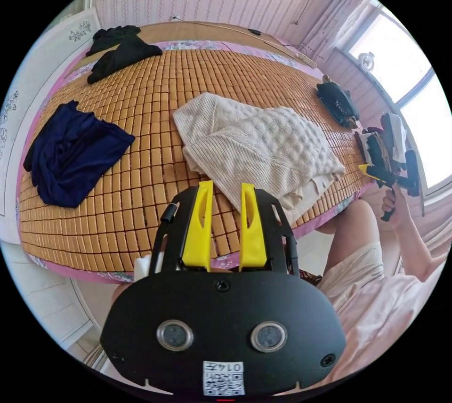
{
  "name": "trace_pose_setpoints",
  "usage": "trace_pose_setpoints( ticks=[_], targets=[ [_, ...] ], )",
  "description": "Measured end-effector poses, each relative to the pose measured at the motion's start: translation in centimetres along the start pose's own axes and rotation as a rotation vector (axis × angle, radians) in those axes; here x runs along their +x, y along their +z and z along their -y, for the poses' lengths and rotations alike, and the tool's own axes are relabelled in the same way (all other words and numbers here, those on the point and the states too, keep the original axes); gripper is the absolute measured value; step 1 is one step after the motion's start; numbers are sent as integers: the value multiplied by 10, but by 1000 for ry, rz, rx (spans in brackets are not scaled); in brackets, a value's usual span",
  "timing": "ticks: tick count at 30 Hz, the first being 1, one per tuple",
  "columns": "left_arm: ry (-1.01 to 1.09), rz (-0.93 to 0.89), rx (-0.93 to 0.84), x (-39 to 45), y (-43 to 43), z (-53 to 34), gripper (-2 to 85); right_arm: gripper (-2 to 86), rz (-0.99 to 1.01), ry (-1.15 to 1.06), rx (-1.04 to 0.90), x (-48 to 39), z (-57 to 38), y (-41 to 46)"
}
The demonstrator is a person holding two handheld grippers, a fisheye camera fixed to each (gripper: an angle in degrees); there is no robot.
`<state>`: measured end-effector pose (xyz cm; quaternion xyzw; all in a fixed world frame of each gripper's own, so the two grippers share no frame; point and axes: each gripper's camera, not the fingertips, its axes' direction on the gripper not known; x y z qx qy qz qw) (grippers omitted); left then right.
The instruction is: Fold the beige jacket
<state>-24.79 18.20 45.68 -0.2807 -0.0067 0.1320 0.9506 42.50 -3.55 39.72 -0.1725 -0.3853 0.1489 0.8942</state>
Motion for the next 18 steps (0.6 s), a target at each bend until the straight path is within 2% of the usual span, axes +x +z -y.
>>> trace_pose_setpoints(
  ticks=[3, 5, 9, 12, 13, 18],
  targets=[
    [-105, -30, 1, -20, 9, 26, 103, 77, 35, -323, -90, -67, 0, 25],
    [-169, -92, -19, -31, 22, 47, 110, 91, 58, -562, -221, -124, -7, 58],
    [-222, -126, -199, -29, 76, 69, 105, 109, 11, -775, -243, -180, -27, 88],
    [-187, -68, -202, -14, 85, 71, 46, 79, 19, -877, -184, -196, -46, 92],
    [-157, -78, -208, -8, 83, 71, 21, 76, -24, -913, -206, -201, -53, 99],
    [-81, -152, -105, 10, 45, 56, 2, 84, -384, -1009, -228, -212, -72, 147]
  ],
)
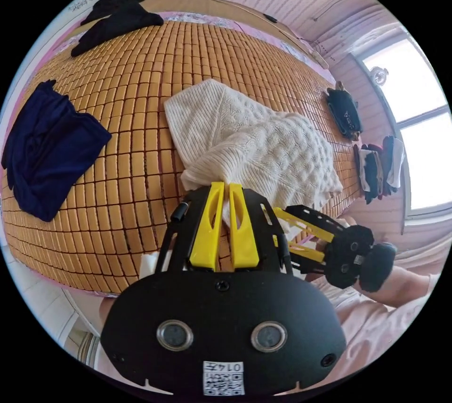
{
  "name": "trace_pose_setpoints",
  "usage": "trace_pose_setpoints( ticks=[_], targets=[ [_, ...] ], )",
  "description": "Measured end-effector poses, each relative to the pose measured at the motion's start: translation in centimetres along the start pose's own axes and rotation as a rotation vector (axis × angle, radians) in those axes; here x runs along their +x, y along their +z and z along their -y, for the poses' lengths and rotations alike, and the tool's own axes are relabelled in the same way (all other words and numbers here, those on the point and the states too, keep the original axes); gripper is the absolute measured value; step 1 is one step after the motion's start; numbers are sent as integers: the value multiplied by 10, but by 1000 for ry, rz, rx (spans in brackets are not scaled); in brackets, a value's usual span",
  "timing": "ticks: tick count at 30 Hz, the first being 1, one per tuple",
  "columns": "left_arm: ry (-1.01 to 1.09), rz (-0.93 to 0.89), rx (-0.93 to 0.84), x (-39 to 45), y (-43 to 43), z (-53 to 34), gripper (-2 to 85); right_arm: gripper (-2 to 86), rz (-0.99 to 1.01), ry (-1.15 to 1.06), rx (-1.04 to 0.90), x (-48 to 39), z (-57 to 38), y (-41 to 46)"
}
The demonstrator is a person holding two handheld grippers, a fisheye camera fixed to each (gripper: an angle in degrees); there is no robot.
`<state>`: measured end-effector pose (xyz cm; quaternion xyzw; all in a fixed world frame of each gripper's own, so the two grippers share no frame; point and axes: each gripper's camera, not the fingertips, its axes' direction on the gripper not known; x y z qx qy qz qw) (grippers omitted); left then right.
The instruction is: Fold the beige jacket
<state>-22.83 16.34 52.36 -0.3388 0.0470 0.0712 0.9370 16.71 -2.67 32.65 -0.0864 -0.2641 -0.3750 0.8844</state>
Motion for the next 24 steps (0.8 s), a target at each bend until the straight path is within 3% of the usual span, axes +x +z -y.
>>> trace_pose_setpoints(
  ticks=[2, 4, 10, 13, 17, 21, 24],
  targets=[
    [42, -74, 70, 13, -24, -10, 0, 67, -57, 34, -18, 1, -2, -3],
    [91, -127, 109, 26, -40, -14, -1, 48, 9, 105, -26, 14, -11, -20],
    [280, -223, 279, 88, -108, -3, 41, 24, 449, 451, 397, 156, -121, -162],
    [376, -92, 343, 106, -120, 2, 60, 22, 405, 681, 493, 246, -181, -196],
    [494, 96, 211, 108, -71, -2, 91, 20, 367, 927, 486, 308, -236, -186],
    [576, 217, 54, 114, -12, -10, 129, 20, 412, 967, 487, 313, -257, -173],
    [527, 227, -3, 124, 20, -1, 153, 21, 421, 975, 496, 310, -272, -168]
  ],
)
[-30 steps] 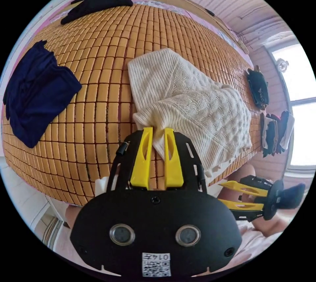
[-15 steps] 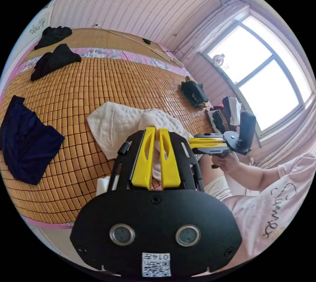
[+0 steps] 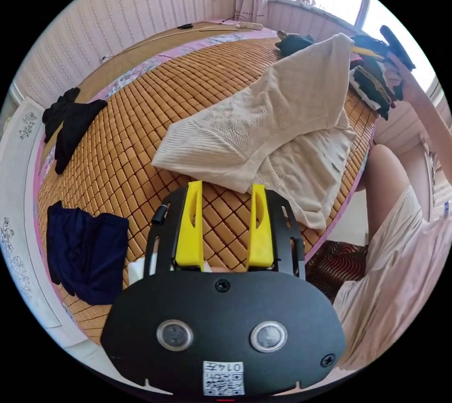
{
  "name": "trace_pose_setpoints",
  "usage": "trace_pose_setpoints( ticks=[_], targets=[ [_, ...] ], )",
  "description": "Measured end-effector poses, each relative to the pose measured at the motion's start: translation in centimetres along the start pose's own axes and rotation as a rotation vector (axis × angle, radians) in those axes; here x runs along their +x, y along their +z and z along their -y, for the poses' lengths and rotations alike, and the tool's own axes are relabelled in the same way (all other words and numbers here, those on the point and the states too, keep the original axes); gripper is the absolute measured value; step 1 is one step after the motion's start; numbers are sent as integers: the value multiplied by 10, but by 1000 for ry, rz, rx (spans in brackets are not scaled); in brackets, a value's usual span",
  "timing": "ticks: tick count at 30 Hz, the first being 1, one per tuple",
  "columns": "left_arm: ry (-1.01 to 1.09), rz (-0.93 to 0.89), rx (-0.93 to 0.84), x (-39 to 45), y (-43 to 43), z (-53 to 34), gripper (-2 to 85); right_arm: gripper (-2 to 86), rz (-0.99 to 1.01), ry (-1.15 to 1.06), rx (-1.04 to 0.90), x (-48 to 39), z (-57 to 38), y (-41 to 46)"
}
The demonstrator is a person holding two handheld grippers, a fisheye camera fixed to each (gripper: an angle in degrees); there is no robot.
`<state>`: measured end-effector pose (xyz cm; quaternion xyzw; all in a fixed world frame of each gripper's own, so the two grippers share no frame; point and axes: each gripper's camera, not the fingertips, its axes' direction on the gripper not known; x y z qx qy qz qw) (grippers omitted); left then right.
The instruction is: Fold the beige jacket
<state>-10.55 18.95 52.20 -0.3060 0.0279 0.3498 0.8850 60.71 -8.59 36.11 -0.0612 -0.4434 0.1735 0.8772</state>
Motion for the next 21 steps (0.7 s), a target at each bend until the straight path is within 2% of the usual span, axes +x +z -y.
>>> trace_pose_setpoints(
  ticks=[3, 4, 5, 9, 15, 17, 21],
  targets=[
    [-90, -12, -44, 7, 24, 28, 144, 21, 31, 11, 13, 6, -8, -8],
    [-130, 20, -128, 8, 41, 38, 120, 22, 37, 16, 10, 8, -11, -10],
    [-154, -47, -138, 8, 47, 44, 83, 22, 36, 28, 9, 9, -13, -13],
    [-303, -99, -42, -6, 10, 37, 28, 22, 18, -4, 9, 0, -16, -32],
    [-331, -154, 415, -9, -169, -31, 5, 20, 2, -251, 86, -55, -35, -87],
    [-310, -150, 579, -3, -247, -53, 2, 19, 92, -322, 165, -77, -42, -122],
    [-217, -117, 778, 21, -349, -76, 0, 18, 161, -506, 249, -131, -52, -180]
  ],
)
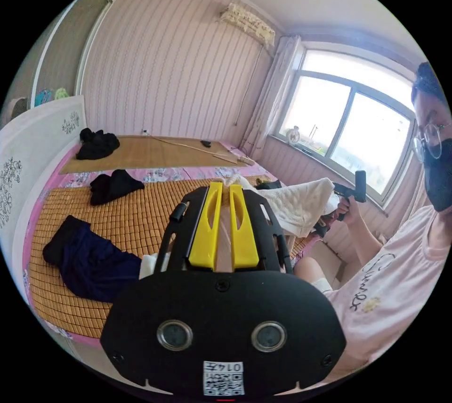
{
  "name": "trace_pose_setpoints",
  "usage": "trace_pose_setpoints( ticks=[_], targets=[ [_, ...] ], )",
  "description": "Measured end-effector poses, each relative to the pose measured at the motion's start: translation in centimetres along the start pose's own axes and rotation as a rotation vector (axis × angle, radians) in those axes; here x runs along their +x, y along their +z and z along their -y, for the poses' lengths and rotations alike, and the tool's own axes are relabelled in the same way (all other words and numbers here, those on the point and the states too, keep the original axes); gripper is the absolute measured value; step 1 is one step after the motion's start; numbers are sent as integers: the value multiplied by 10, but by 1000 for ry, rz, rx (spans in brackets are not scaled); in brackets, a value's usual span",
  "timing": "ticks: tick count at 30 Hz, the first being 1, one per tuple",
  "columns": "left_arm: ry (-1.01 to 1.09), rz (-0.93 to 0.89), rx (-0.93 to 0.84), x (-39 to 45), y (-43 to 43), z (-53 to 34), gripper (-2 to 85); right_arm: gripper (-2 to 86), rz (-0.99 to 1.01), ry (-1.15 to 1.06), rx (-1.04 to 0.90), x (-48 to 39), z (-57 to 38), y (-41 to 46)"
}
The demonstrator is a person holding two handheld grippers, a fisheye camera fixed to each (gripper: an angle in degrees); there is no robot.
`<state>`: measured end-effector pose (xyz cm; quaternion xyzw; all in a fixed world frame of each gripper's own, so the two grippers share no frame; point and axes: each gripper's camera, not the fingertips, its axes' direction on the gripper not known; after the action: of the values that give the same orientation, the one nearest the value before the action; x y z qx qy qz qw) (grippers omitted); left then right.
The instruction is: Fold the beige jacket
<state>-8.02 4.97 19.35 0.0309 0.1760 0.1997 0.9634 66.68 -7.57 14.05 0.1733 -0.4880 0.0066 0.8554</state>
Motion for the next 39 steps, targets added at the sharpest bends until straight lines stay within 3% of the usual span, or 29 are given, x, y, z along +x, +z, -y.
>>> trace_pose_setpoints(
  ticks=[6, 9, 12, 14, 17, 19, 21, 24, 28, 31, 35, 39],
  targets=[
    [149, 109, 131, 24, -68, 67, 2, 17, 96, -165, 30, -58, 70, -38],
    [106, 123, 41, -18, -17, 107, 9, 17, 118, -128, -29, -32, 119, -4],
    [-42, 127, -159, -87, 90, 117, 28, 16, 72, -21, -181, 23, 155, 75],
    [-185, 190, -325, -134, 175, 91, 44, 16, -25, 106, -352, 83, 157, 162],
    [-278, 247, -447, -160, 237, 38, 39, 16, -352, 332, -515, 161, 118, 259],
    [-272, 213, -504, -159, 255, 7, 53, 19, -403, 423, -620, 183, 86, 303],
    [-223, 187, -577, -150, 265, -27, 61, 33, -283, 383, -659, 178, 58, 335],
    [-160, 252, -708, -138, 267, -88, 79, 89, -271, 309, -739, 163, 18, 380],
    [-211, 371, -871, -140, 268, -171, 117, 135, -393, 326, -958, 174, -32, 435],
    [-217, 449, -1035, -147, 287, -221, 120, 104, -499, 293, -960, 175, -35, 449],
    [-56, 497, -1022, -131, 295, -220, 45, 55, -544, 198, -1019, 173, -30, 461],
    [13, 522, -950, -133, 273, -189, 37, 50, -610, 143, -1102, 184, -26, 451]
  ],
)
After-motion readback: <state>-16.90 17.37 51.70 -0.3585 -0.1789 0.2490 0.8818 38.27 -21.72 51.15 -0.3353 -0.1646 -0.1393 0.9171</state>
